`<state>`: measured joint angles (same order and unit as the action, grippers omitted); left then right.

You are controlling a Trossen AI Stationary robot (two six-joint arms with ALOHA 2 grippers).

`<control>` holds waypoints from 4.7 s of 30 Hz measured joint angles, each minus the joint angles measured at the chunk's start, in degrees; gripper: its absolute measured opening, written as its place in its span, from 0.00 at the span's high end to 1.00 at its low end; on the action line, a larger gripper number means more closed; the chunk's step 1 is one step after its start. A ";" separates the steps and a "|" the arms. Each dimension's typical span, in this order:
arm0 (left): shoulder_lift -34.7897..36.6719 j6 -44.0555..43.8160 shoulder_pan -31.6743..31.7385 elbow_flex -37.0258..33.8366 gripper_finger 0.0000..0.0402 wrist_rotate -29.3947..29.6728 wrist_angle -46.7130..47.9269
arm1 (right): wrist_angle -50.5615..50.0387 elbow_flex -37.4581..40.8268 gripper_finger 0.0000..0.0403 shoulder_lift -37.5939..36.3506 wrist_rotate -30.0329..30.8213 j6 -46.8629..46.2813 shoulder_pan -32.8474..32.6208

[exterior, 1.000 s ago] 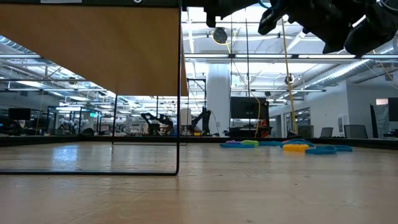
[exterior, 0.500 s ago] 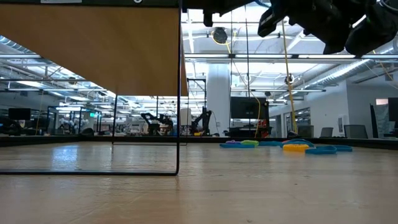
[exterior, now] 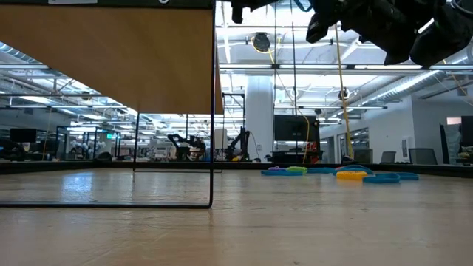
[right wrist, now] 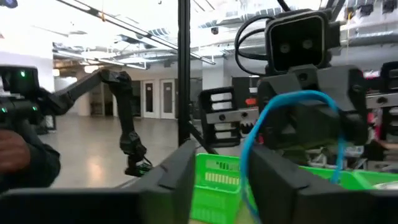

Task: Pick & Place Office Desk Supplies
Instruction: Put the blue rubber band into the center green bin on the shelf

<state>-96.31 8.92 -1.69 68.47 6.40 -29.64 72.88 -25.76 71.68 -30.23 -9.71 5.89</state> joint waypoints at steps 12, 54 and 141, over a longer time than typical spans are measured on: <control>7.66 -1.91 -0.21 -0.81 0.99 -0.32 10.71 | -6.71 0.00 0.28 -1.48 0.17 1.90 4.37; 40.28 -19.99 -10.03 -31.21 0.88 23.66 25.82 | -29.05 0.04 0.31 -10.40 0.39 5.94 20.81; 40.24 -20.68 -9.97 -31.19 0.87 23.51 22.94 | -29.70 0.04 0.30 -10.40 0.34 5.93 20.75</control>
<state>-56.07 -11.76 -11.66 37.28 29.91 -6.70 43.18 -25.71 61.28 -29.89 -3.78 26.64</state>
